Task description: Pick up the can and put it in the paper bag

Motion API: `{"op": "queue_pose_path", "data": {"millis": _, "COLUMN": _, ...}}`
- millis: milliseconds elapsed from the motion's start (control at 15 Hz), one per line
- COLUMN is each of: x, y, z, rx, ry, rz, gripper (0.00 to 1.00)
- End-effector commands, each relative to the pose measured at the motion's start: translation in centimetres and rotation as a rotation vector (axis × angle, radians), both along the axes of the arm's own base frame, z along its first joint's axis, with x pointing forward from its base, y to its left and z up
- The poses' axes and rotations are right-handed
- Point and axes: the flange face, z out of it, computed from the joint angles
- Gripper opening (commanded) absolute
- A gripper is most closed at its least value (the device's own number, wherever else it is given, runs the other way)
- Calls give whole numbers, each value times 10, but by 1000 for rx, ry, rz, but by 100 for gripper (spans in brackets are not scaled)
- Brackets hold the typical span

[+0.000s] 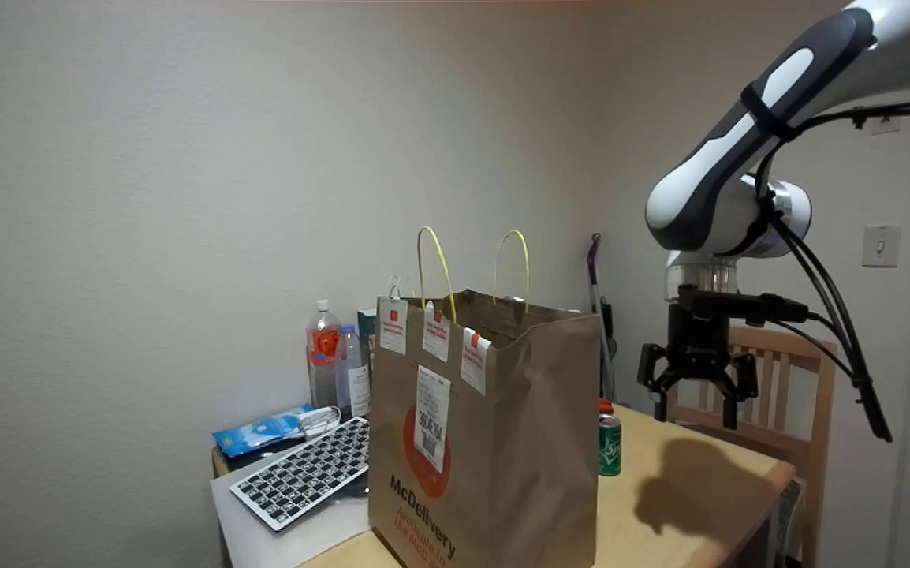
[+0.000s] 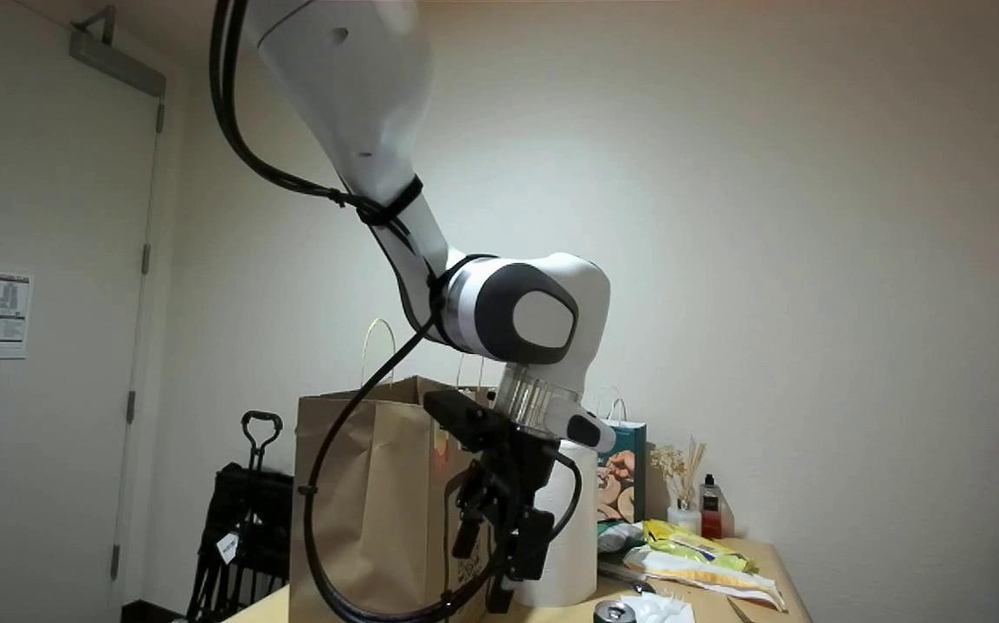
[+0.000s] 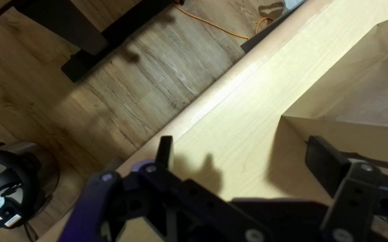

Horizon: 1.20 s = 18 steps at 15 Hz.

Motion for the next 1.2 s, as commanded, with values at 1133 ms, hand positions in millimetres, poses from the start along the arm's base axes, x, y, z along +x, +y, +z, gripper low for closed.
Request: {"op": "queue_pose_path", "data": {"millis": 1133, "x": 87, "y": -58, "z": -21, "rx": -52, "ry": -8, "rz": 186, "gripper": 100}}
